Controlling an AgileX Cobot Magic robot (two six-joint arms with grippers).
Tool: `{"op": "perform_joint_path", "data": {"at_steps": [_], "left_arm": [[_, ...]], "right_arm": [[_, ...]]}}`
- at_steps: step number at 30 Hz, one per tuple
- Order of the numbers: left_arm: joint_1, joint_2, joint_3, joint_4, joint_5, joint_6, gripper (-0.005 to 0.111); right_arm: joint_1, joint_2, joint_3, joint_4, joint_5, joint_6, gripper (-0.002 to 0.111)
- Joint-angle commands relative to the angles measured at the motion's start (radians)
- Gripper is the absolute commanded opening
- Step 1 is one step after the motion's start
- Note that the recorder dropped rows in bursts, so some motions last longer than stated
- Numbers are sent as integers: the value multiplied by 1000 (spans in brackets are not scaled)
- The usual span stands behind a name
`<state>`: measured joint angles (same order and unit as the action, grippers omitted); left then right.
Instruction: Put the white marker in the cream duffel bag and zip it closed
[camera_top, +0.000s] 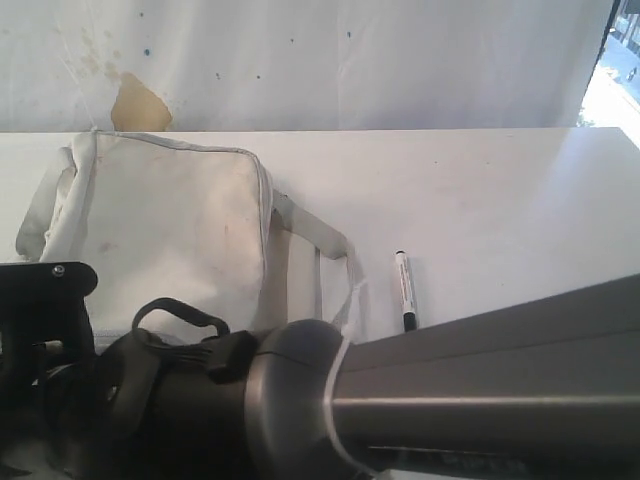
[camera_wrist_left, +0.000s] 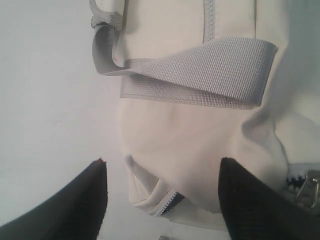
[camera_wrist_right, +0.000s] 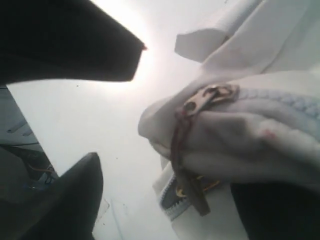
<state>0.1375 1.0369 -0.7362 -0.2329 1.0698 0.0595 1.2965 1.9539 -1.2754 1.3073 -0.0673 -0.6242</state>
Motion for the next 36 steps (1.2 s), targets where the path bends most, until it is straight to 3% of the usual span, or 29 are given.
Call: {"op": "perform_joint_path", "data": {"at_steps": [1,3,6,8,16,18,22,27,36], "left_arm": [[2,3,-9,9,-4,-3,69],[2,3,-9,11,-4,-3,69],[2,3,-9,10,-4,-1,69],[2,3,-9,10,-4,1,69],[0,-2,-9,11,117,116,69],[0,-2,-9,13,133,225,69],[0,-2,-9,-61,151,263,69],[0,-2,9,-203,151,495,69],[0,-2,95,-215,151,735,69]], "right_arm": [[2,28,-8,-2,-61,-2,52],[2,33,-8,-2,-71,-2,42],[2,24,-8,-2,-18,-2,11],[2,-2,-8,-2,39,-12,0],[-43,-103,-6,-29,306,-78,0],[-76,-106,-3,-54,365,-39,0],[-134,-106,-3,-159,496,44,0],[-163,-108,-3,-292,541,156,0],[-163,-108,-3,-318,599,156,0]]}}
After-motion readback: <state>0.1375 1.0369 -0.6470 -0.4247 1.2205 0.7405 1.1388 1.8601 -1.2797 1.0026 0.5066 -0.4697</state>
